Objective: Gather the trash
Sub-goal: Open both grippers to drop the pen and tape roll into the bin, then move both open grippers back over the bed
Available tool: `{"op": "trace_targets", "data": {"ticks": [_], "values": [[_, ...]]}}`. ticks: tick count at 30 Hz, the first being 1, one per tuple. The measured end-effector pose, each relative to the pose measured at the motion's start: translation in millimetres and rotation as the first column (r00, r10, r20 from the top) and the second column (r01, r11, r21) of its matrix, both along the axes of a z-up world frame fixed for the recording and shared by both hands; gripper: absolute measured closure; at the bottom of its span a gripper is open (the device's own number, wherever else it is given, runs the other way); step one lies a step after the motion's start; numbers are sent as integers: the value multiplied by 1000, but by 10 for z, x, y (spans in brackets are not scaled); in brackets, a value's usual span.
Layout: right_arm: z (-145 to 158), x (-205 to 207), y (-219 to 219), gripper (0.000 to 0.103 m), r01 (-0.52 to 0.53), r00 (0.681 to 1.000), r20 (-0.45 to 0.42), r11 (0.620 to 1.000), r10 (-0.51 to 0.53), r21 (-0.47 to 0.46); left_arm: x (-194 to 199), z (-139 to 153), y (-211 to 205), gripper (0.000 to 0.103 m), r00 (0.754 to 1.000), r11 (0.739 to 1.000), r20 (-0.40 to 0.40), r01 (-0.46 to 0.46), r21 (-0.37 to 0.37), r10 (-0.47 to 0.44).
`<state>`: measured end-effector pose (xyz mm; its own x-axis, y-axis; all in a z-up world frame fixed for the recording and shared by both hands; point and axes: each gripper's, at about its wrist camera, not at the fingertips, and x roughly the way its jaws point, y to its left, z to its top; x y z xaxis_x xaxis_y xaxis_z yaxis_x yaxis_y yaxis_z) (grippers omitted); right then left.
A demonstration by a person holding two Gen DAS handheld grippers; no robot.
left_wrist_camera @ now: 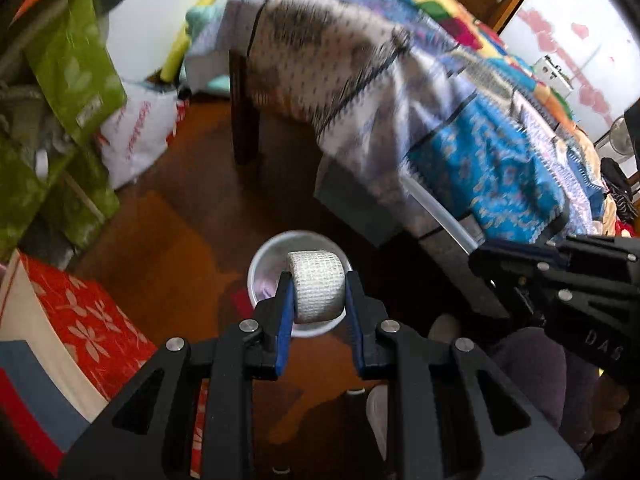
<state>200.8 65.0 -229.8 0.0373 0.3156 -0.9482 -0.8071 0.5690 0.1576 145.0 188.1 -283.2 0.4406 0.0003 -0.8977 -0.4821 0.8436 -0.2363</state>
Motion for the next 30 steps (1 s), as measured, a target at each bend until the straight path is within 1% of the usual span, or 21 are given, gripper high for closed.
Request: {"op": "trace_targets", "data": {"ticks": [3,6,8,9,10,11,12,14,18,21,25,30], "values": [[-129,67,110,93,-3,999,-40,1000,2,-20,31,-136,53,79,1000,999,-28,-10,-31,9],[-167,112,216,93,-21,998,-51,1000,20,-8,81,-165,112,79,1000,997,-23,-15,-74,14],[-192,139,266,92,-26,997,-67,999,24,-19,119,-158,149,79,1000,996,-23,-20,-92,18],[-208,153,286,88,-25,997,-70,999,23,-30,150,-159,163,76,999,995,-26,-21,-97,18],[-216,165,301,86,-19,998,-64,999,16,-38,176,-158,180,66,999,995,-35,-24,-98,20],[-219,179,303,79,-12,999,-54,999,9,-42,199,-168,192,61,998,995,-50,-29,-93,25],[-225,200,302,70,-8,999,-47,999,6,-44,209,-175,202,57,998,996,-55,-34,-86,29],[-201,207,262,63,1,999,-33,999,-2,-38,217,-185,200,57,998,996,-57,-36,-76,31],[-142,228,184,62,6,1000,-20,999,-7,-34,186,-165,173,57,997,998,-69,-36,-49,32],[-57,225,99,62,12,1000,-13,1000,-12,-14,148,-89,149,57,998,999,-60,-37,-35,35],[113,220,-15,62,20,1000,7,1000,-20,24,76,104,85,57,999,999,-29,-44,0,44],[419,164,-209,62,25,998,60,996,-31,90,8,448,-32,57,998,997,34,-51,53,49]]}}
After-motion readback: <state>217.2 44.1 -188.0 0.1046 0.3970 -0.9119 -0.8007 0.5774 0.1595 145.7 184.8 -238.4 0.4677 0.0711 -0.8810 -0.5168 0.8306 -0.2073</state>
